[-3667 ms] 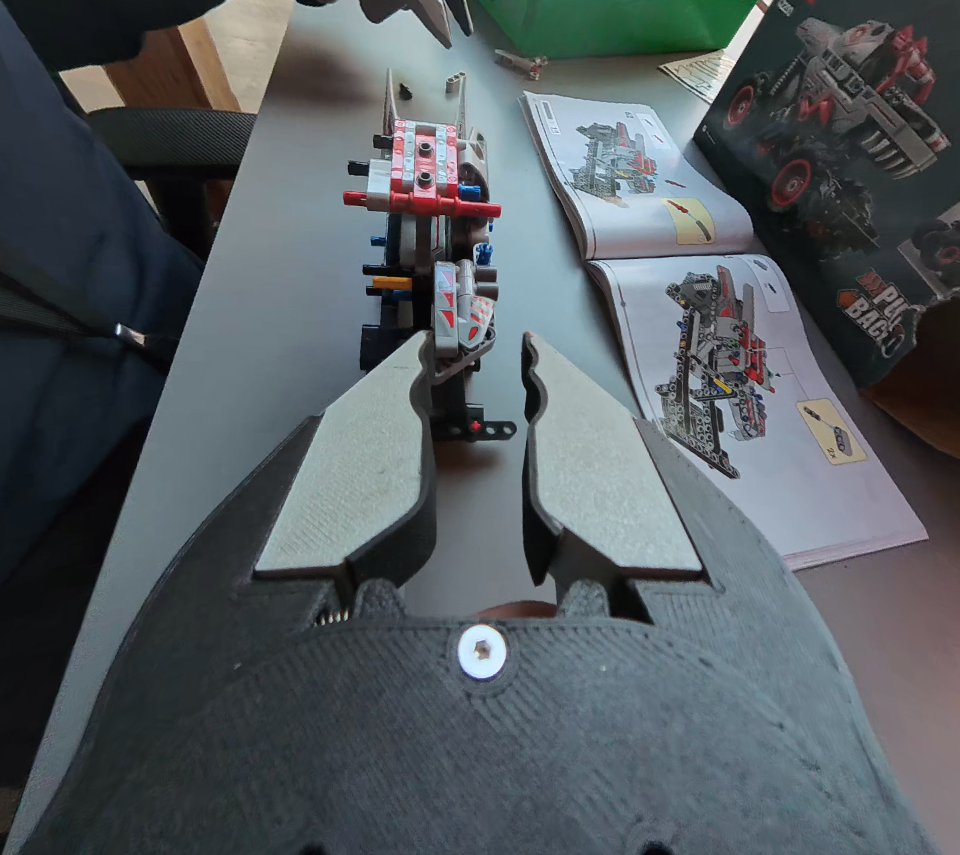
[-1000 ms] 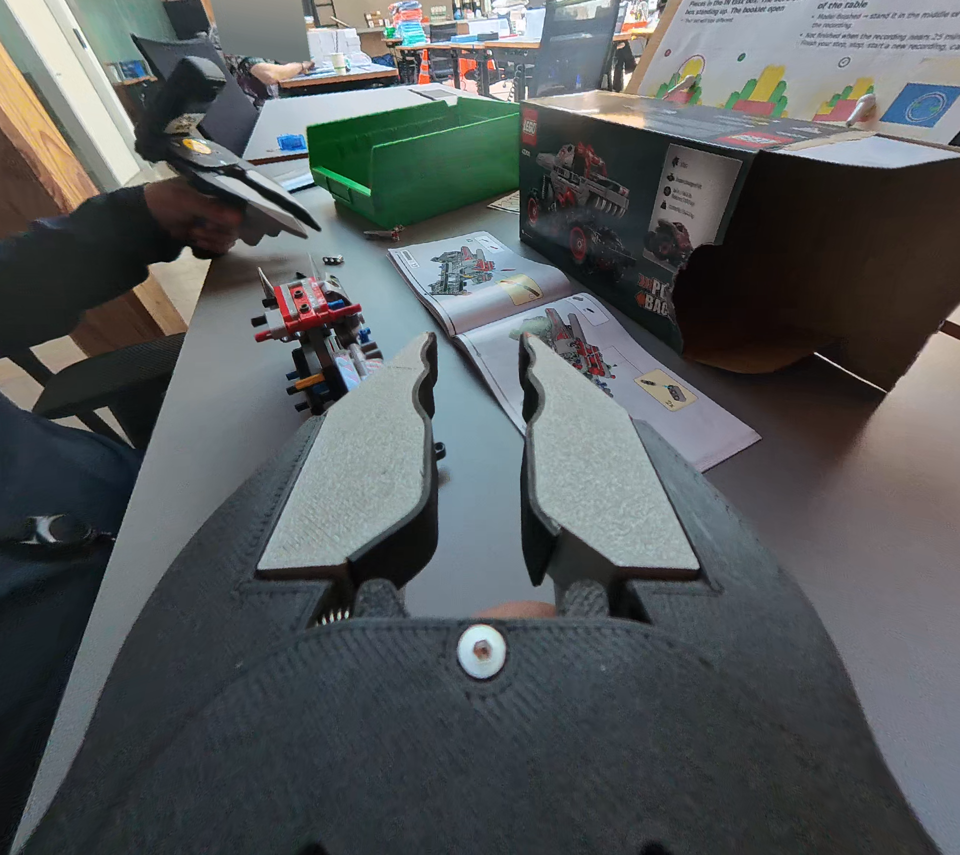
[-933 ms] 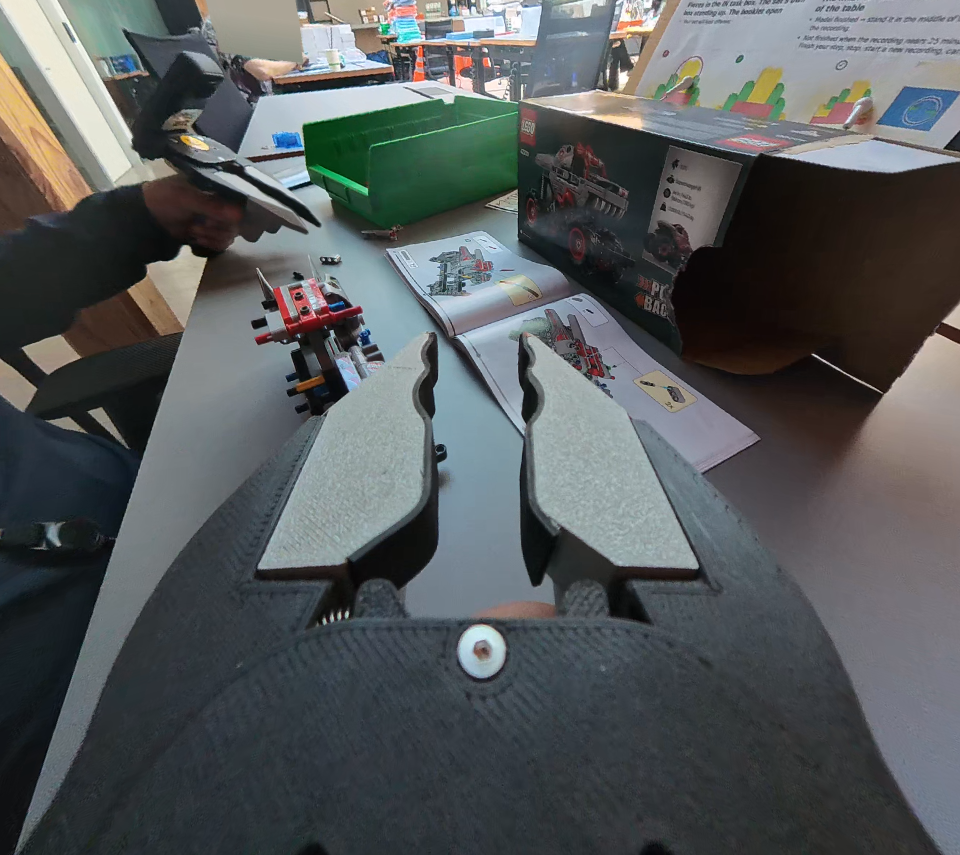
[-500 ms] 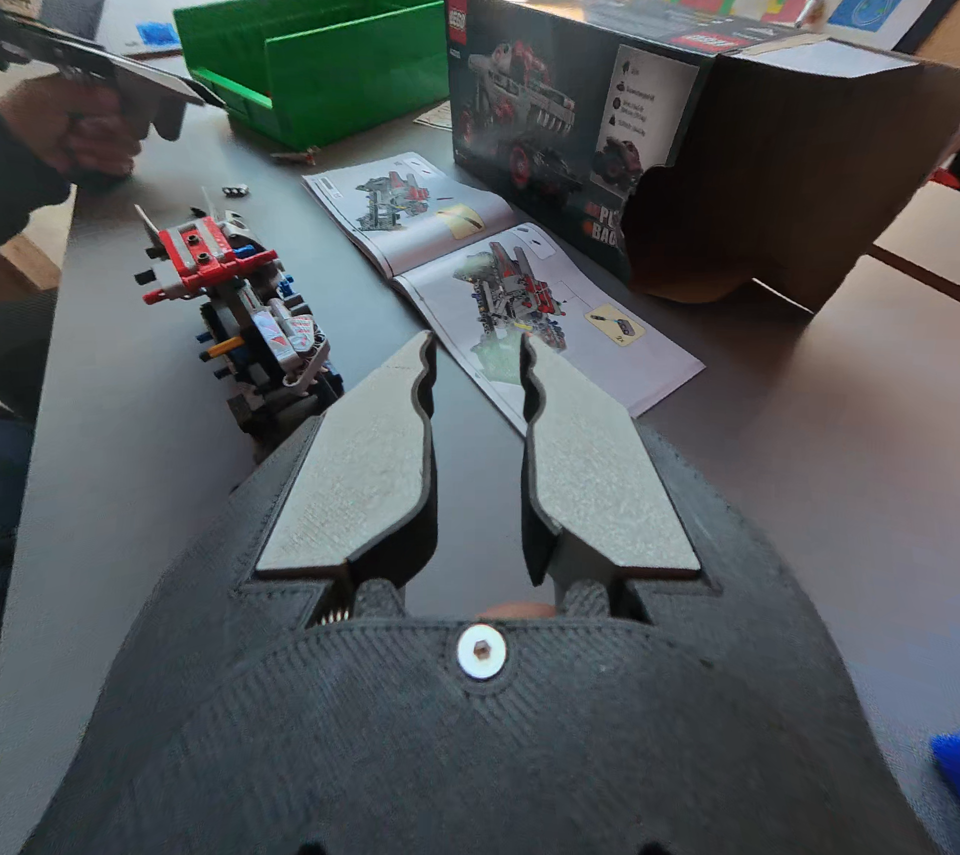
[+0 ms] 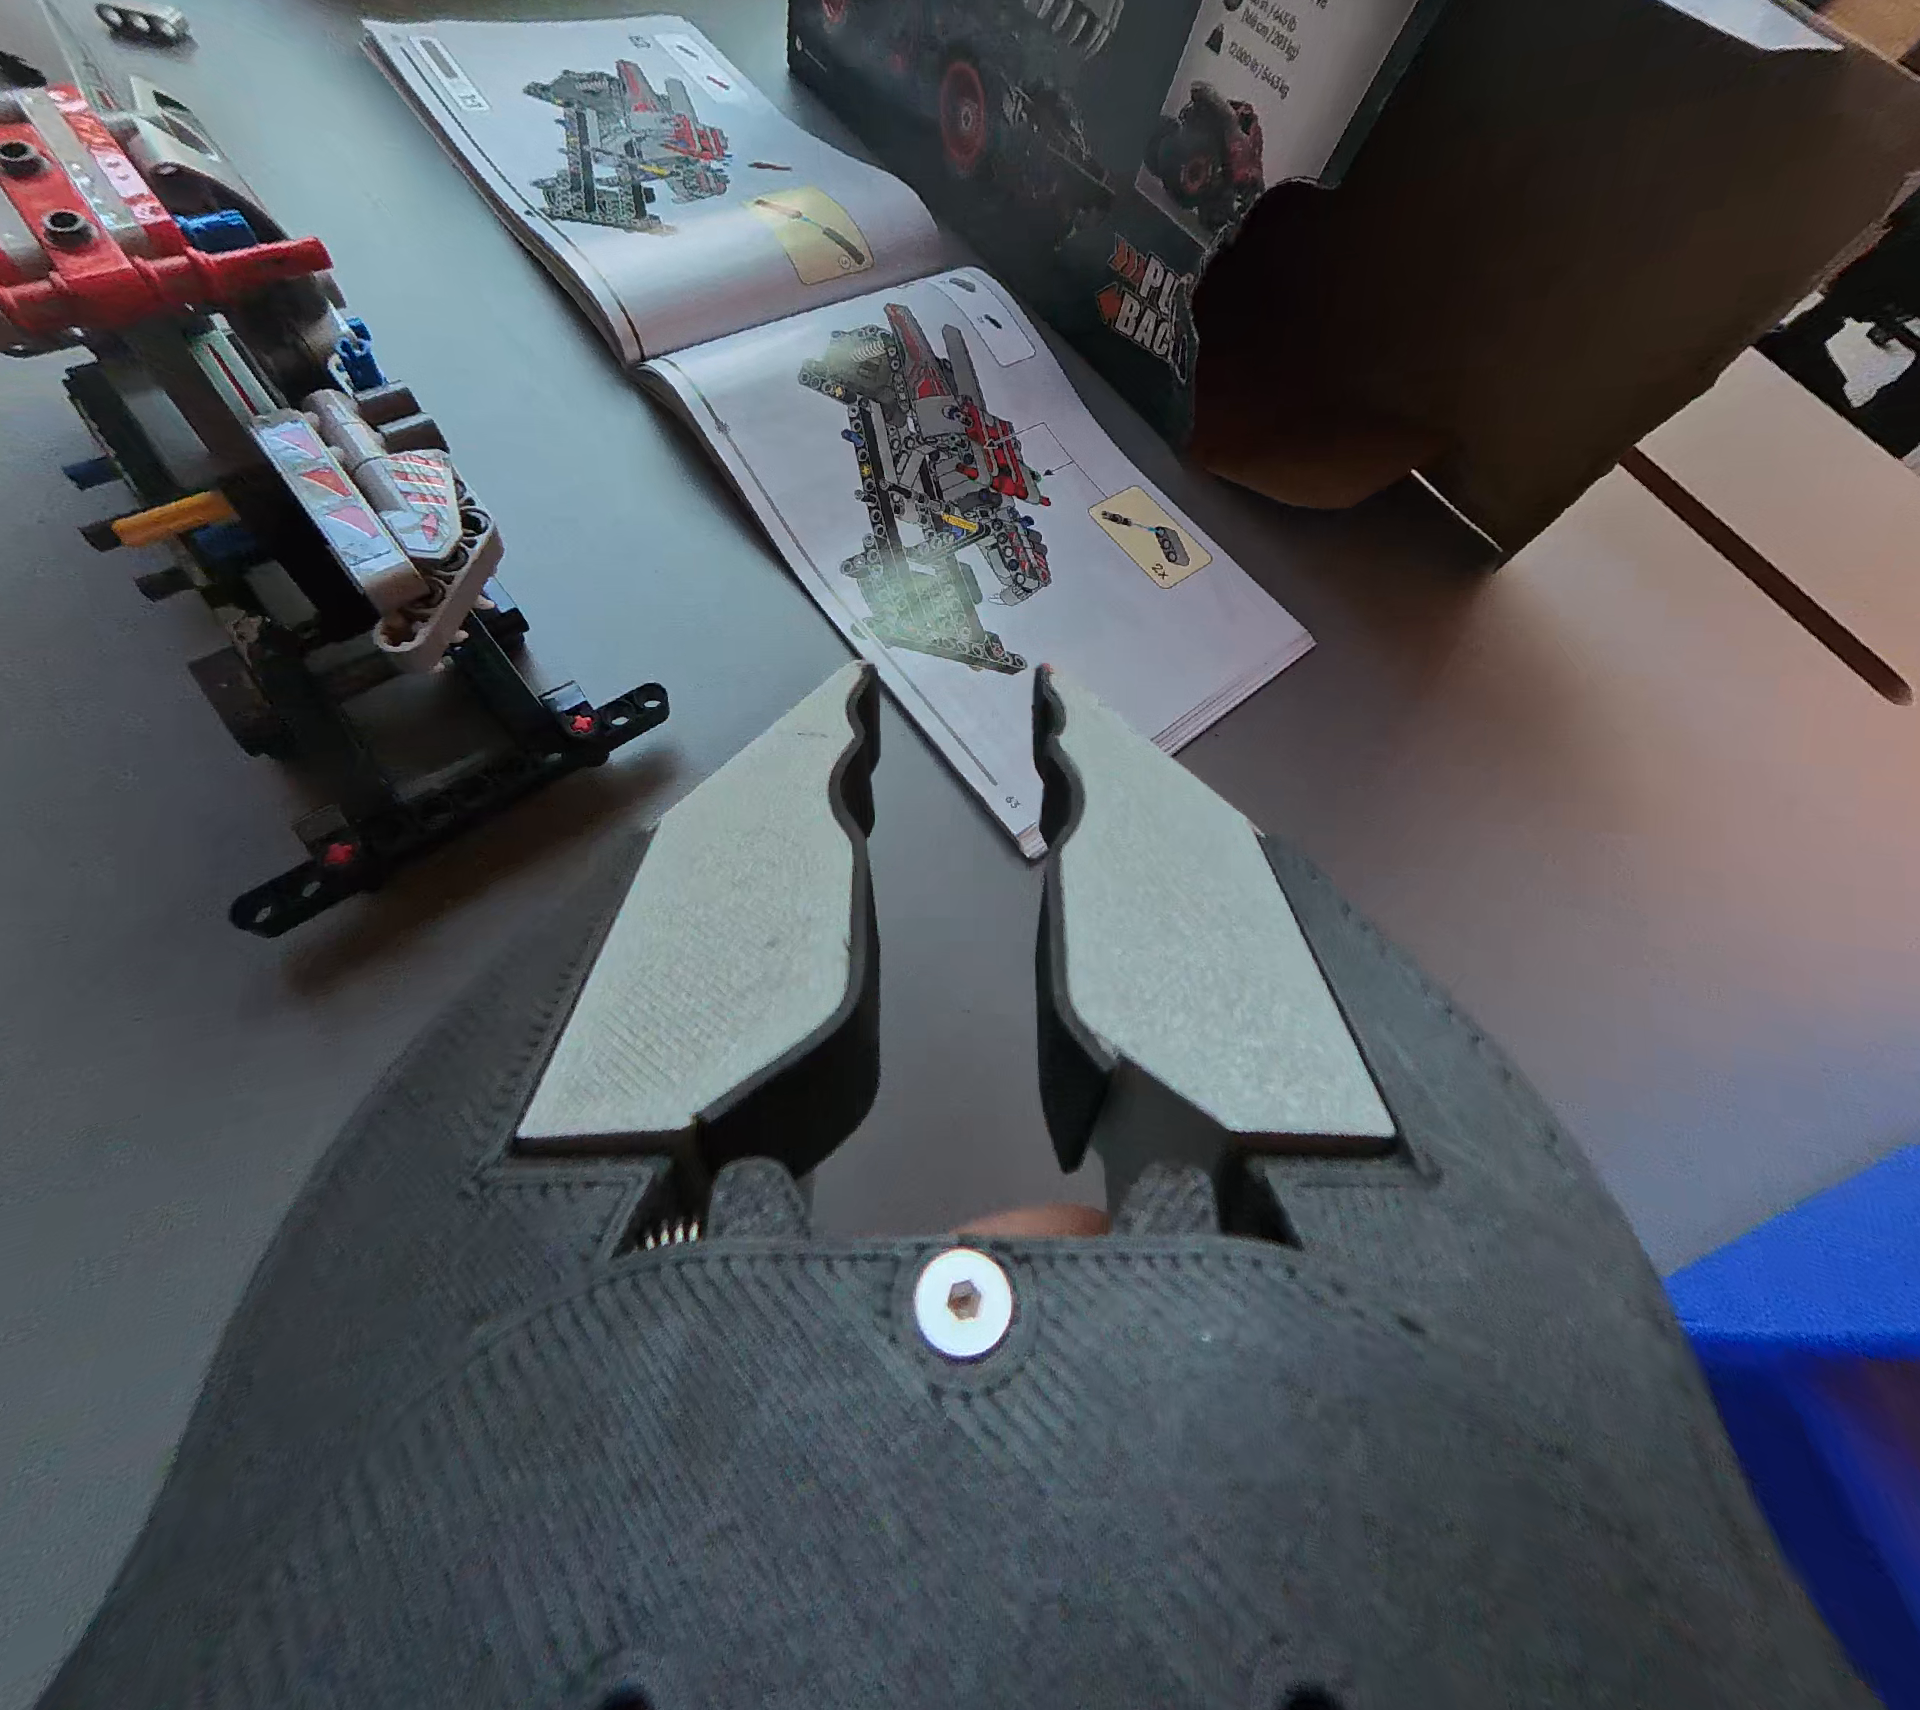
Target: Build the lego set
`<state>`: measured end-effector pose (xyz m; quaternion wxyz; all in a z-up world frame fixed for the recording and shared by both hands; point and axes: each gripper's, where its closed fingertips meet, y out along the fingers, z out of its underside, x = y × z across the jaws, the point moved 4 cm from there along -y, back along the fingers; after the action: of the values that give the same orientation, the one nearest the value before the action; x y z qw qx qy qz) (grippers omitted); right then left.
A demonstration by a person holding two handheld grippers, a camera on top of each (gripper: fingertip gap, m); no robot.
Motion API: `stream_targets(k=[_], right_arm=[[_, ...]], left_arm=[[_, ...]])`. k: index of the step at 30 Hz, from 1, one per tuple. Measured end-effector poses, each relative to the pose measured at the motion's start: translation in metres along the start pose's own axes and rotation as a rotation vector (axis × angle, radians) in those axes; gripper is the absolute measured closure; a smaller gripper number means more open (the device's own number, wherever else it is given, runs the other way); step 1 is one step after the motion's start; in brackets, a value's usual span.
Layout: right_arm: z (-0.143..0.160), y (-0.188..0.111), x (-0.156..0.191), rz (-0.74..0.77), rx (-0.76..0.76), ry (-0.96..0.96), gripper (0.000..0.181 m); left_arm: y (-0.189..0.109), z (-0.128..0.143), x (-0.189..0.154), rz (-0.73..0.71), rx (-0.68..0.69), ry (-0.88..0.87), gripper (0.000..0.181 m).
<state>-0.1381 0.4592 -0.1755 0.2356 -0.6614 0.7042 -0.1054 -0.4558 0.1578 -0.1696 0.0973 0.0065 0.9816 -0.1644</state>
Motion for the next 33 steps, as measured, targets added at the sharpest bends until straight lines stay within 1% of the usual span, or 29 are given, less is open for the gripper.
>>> stream_targets(k=[5, 13, 16, 21, 25, 28, 33], right_arm=[[-0.002, -0.002, -0.002, 0.013, -0.007, 0.008, 0.156], [-0.004, -0.004, -0.002, 0.001, -0.022, 0.027, 0.157], [-0.003, -0.003, -0.002, 0.003, -0.014, 0.022, 0.158], [-0.001, -0.004, -0.004, -0.038, -0.006, 0.082, 0.159], [-0.007, -0.012, -0.009, 0.010, -0.053, 0.075, 0.164], [-0.008, -0.014, -0.013, 0.024, -0.068, 0.093, 0.165], [-0.010, -0.016, -0.017, 0.035, -0.091, 0.112, 0.165]], left_arm=[[0.002, 0.002, -0.001, 0.002, 0.022, -0.001, 0.159], [0.002, 0.001, -0.003, -0.007, 0.012, 0.019, 0.159], [0.004, 0.003, -0.004, -0.011, 0.036, 0.029, 0.159], [0.006, 0.005, -0.002, -0.005, 0.054, 0.010, 0.159], [0.004, 0.003, 0.000, -0.016, 0.031, -0.003, 0.161], [0.004, 0.004, -0.006, 0.021, 0.037, -0.024, 0.160], [0.001, 0.005, -0.011, 0.026, 0.030, -0.016, 0.160]])
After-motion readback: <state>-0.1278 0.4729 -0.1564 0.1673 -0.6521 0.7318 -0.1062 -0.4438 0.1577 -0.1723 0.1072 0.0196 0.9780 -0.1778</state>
